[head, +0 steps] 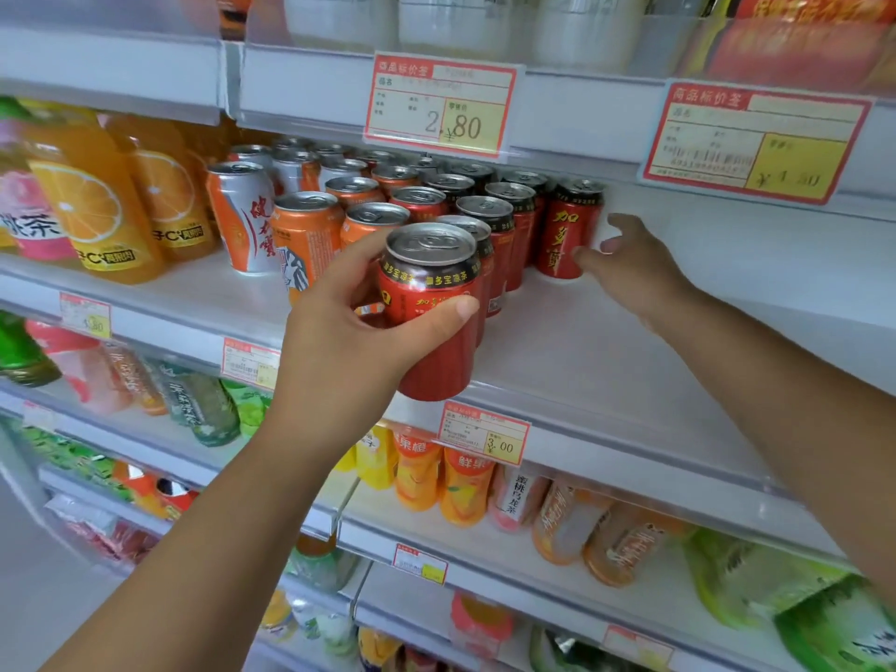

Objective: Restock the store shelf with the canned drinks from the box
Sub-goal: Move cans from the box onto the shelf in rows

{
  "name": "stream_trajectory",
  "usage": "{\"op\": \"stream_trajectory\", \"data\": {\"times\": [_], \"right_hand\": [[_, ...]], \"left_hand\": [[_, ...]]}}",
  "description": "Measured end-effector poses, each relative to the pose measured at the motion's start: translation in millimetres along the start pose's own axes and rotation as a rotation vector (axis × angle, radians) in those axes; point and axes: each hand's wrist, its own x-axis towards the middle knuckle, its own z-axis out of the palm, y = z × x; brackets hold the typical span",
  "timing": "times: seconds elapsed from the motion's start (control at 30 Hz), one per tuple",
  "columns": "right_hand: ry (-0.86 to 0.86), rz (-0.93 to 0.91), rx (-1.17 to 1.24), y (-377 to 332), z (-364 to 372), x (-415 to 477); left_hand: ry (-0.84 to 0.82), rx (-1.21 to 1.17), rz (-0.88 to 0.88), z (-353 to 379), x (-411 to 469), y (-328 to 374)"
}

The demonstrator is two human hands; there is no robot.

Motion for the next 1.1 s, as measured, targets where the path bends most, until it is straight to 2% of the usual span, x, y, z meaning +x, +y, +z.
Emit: {"op": "stream_trajectory", "data": {"times": [0.07,0.17,0.2,0.23,0.3,0.33,0.4,0.5,0.63,0.8,0.87,1.1], "right_hand": [[-0.132,-0.153,0.120,-11,-13,-43],[-0.548,-0.332,0.301,-23,-23,-111],[-0.623,-0.343,0.359,-28,-23,-127],[-0.624,-0.336,0.414,-28,-21,-138],[-0.434,-0.280,0.483,-27,-16,-146],[-0.326,-0.253,0.472,-26,-15,-145],[-0.215,-0.210,0.407,-20,-16,-140],[-0.186,-0.129,0.294,-9,-21,-127],[-0.216,-0.019,0.265,8,-23,-98],[-0.356,0.016,0.323,19,-23,-68],[-0.384,0.044,0.298,19,-27,-62],[-0.038,0.045,0.207,15,-4,-66]], "left_hand": [[-0.029,-0.009,0.003,6,-5,8],[-0.095,-0.039,0.017,24,-9,18],[-0.105,-0.045,0.026,31,-8,19],[-0.111,-0.043,0.032,38,-7,20],[-0.126,-0.025,0.036,53,-3,19],[-0.143,-0.010,0.032,58,-1,17],[-0.199,0.029,0.013,65,1,14],[-0.261,0.157,0.008,56,-3,4],[-0.226,0.399,0.048,27,-18,-20],[-0.226,0.720,0.319,6,-14,-59],[-0.245,0.779,0.385,4,-16,-72],[-0.221,0.711,0.435,5,-15,-87]]}}
